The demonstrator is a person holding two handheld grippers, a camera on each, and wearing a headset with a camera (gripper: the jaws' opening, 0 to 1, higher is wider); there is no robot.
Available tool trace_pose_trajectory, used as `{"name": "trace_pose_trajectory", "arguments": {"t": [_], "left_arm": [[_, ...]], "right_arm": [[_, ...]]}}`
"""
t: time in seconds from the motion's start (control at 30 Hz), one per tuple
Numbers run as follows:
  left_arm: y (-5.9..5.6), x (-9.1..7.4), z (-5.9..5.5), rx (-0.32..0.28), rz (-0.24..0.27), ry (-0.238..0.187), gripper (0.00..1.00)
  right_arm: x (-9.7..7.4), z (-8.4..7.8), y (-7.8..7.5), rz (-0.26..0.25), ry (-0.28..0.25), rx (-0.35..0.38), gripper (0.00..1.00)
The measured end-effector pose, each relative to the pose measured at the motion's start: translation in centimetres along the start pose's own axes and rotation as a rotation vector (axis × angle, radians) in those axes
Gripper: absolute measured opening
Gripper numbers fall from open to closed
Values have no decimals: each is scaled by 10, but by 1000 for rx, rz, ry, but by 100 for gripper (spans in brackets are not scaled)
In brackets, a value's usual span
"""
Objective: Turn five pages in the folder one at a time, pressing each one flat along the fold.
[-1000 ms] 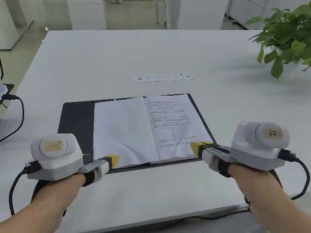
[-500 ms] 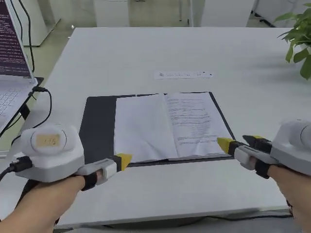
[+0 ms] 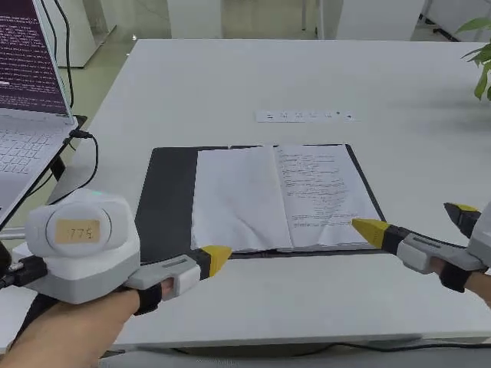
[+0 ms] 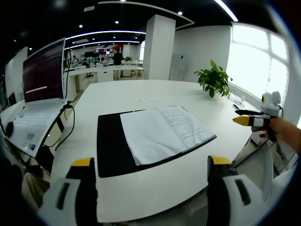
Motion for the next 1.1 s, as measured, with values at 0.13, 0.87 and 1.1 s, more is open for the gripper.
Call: {"name": "trace_pose_trajectory", "arguments": {"t": [0.13, 0.87, 1.1], "left_arm": [[1, 0, 1, 0, 8, -5, 99], [-28, 59, 2, 93, -67, 11, 96], [-56, 85, -6, 130, -133, 44, 95]], "right_arm": [[-3, 0, -4, -5, -1, 0, 100], [-5, -16, -10, 35, 65, 22, 95], [-8, -19, -8, 40, 67, 34, 95]]}}
Point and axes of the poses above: the centre of the closed fingertips' face, and the gripper's own axes: x roughly forward along the fingers, y roughly to its left, z roughly out of its top, the point moved 3 cm from there along -x, roughly backward along the fingers, and after that the axes turned 15 degrees about -y, right-handed, at the moved point
